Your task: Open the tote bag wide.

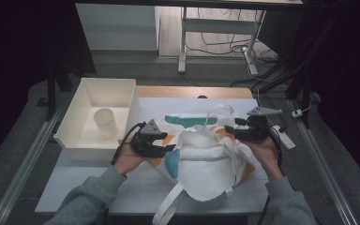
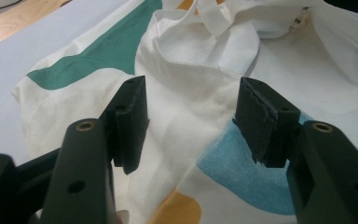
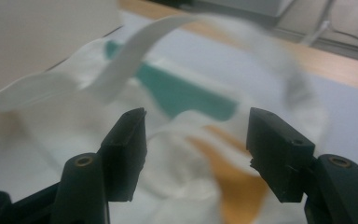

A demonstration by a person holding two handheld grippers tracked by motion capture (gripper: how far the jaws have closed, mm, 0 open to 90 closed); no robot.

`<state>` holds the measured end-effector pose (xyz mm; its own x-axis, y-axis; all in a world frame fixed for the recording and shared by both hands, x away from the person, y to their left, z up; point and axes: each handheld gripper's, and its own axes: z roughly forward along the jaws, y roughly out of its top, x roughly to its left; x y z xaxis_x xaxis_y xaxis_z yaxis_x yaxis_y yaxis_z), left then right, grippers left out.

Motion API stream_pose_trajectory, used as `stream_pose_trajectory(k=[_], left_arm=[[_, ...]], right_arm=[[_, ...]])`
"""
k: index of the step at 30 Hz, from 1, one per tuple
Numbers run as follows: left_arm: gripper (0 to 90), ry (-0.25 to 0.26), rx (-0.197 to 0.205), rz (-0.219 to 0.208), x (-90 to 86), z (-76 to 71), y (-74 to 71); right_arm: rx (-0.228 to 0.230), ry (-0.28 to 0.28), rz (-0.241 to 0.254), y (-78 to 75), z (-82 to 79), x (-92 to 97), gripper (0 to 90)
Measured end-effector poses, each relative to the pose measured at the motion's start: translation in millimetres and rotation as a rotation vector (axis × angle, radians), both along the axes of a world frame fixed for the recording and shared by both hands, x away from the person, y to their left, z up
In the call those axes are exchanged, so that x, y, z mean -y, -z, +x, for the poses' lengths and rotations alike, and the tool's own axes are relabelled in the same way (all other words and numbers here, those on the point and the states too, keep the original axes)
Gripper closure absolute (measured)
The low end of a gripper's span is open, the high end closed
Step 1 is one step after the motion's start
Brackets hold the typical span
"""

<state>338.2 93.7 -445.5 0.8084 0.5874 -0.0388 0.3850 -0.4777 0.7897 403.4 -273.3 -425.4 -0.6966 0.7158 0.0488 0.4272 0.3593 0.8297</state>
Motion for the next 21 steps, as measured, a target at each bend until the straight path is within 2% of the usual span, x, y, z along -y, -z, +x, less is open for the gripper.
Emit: stream_pose_trajectory(k=[3,4,5,6,7,10,16,21], left_arm=[[43.8,0.003,0.007,-0.002,0.7,-0.9,-0.4],[43.8,0.003,0.008,-0.005,0.8,-1.0,-0.4],[43.8,0.002,0.008,-0.005,0.8,-1.1,-0.5],[43.8,0.004,0.009,-0.003,0.5,-1.2,-0.6],[43.8,0.004,0.009,-0.003,0.3,-1.3,-0.7],[43.8,0.0,0.01,-0.008,-1.3,-0.9,-1.2],[42.9,-0.018,0.007,-0.016,0.0,4.4,-0.5],[38.9,-0.036,0.004,-0.032,13.1,19.6,-8.6]], right_arm=[[0.004,-0.074,-0.024,5.2,-20.2,-12.7,39.0],[-0.004,-0.121,-0.036,9.2,-31.5,-20.5,39.4],[-0.004,-0.121,-0.036,9.2,-31.5,-20.5,39.4],[-0.011,-0.155,-0.065,12.9,-40.9,-27.4,39.9],[-0.011,-0.155,-0.065,12.9,-40.9,-27.4,39.9],[-0.032,-0.214,-0.085,18.7,-57.4,-37.9,40.5],[-0.034,-0.262,-0.102,22.6,-75.1,-45.6,40.5],[-0.03,-0.282,-0.11,24.3,-85.6,-48.1,40.5]])
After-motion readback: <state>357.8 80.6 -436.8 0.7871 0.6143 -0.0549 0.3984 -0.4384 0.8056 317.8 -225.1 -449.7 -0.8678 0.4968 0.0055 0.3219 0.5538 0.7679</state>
